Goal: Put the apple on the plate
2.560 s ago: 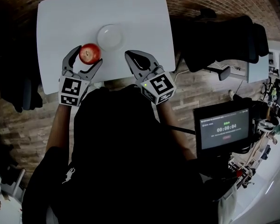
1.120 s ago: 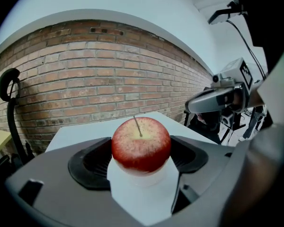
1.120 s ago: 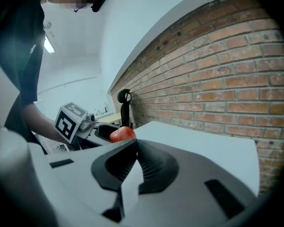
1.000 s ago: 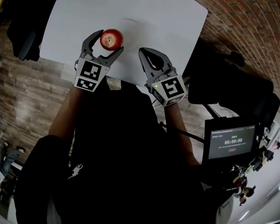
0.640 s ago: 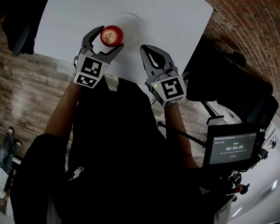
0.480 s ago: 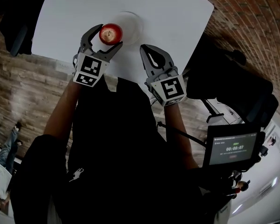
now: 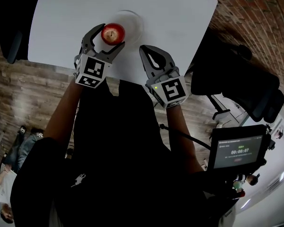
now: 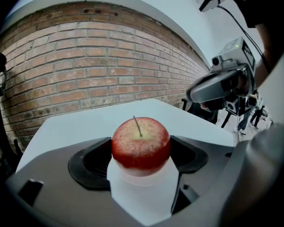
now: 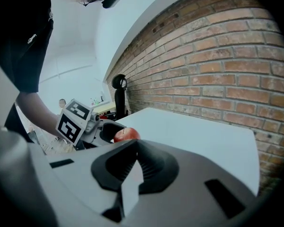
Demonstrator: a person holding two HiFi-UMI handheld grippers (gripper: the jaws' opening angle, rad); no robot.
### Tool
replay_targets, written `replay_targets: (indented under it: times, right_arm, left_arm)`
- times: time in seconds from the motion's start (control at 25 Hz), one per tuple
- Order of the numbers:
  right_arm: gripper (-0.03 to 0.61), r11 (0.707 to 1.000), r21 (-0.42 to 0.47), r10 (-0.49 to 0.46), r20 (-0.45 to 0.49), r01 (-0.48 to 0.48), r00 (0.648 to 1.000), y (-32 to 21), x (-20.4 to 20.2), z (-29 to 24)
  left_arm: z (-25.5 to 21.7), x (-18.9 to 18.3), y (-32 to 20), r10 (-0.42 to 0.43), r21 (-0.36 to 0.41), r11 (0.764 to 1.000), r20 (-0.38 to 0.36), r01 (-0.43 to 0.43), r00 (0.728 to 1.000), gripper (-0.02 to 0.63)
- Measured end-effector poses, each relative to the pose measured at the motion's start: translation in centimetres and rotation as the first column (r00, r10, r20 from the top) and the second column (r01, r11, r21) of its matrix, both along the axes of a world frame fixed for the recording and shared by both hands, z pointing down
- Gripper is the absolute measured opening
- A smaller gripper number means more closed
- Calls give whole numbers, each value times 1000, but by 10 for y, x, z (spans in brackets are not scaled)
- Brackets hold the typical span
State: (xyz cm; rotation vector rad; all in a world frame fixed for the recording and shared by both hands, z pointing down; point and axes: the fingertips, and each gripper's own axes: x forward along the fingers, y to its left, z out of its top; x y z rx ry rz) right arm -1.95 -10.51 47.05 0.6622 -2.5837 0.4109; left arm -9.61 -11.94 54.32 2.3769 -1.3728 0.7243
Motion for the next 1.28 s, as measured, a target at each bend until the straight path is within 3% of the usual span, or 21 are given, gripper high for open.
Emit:
replay_targets:
  times: [0.48,1.28]
  right_arm:
    - [3,999,-25,45,-20,-46,999,4,17,9]
    - [4,994,-45,97,-22,-97,995,4,35,11]
  left_arm:
    - [15,25,-10,104,10,994,48,-105,993,388]
    - [28,37,-23,127,12,992,113,-129,985,390]
